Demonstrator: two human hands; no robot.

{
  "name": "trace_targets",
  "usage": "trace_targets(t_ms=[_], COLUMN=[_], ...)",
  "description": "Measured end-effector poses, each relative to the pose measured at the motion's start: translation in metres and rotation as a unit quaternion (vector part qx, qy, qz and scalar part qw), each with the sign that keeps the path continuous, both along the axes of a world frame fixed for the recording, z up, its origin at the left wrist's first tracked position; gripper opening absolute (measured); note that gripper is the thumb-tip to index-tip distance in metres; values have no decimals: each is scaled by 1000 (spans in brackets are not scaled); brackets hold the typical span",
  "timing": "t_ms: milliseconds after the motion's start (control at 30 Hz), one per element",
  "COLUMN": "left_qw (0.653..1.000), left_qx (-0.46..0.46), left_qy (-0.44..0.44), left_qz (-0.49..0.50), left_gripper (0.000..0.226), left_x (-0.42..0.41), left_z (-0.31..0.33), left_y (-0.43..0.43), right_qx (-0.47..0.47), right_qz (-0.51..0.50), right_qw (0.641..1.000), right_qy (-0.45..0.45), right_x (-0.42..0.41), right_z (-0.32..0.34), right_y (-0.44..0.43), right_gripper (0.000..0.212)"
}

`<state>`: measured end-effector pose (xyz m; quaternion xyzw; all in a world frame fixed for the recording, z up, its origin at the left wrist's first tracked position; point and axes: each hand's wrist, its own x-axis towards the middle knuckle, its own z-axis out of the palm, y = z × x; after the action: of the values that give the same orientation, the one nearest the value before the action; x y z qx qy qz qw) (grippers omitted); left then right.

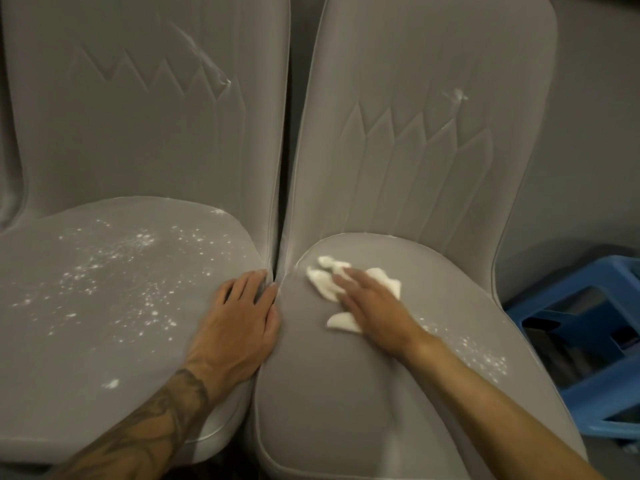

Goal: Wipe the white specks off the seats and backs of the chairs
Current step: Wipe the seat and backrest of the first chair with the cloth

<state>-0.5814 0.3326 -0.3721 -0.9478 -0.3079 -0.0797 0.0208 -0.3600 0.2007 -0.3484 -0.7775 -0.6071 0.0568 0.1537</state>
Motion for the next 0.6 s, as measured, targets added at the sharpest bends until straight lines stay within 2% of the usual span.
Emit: trace_targets(t_ms=[67, 133, 200, 267, 333, 467, 600], left_qw=[1000, 1000, 1000, 999, 999, 999, 998], left_qx=[-1, -5, -17, -29, -33, -33, -39], left_qy=[-6, -6, -13, -24, -31, -37, -41], left_qz=[0, 1, 2, 3, 3, 3, 5], left_gripper=[58, 58, 60, 63, 62, 58, 60], left_x=[0, 0, 0, 0, 0, 1, 1], left_z=[0, -1, -3, -4, -5, -5, -5], left_y=[0, 1, 2, 2, 2, 2, 2], right_qx=[12, 28, 41, 36, 21, -21, 33], right_qz=[-48, -51, 2, 69, 82, -53, -46], right_qw=[999, 998, 999, 997, 996, 998, 998], right_qy=[-4, 14, 4, 1, 6, -23, 17], right_x=[3, -17, -48, -70, -62, -5, -29], right_z=[6, 4, -2, -9, -10, -4, 4], right_y=[11, 21, 19, 4, -8, -8, 14], right_gripper=[39, 42, 48, 46, 46, 46, 52])
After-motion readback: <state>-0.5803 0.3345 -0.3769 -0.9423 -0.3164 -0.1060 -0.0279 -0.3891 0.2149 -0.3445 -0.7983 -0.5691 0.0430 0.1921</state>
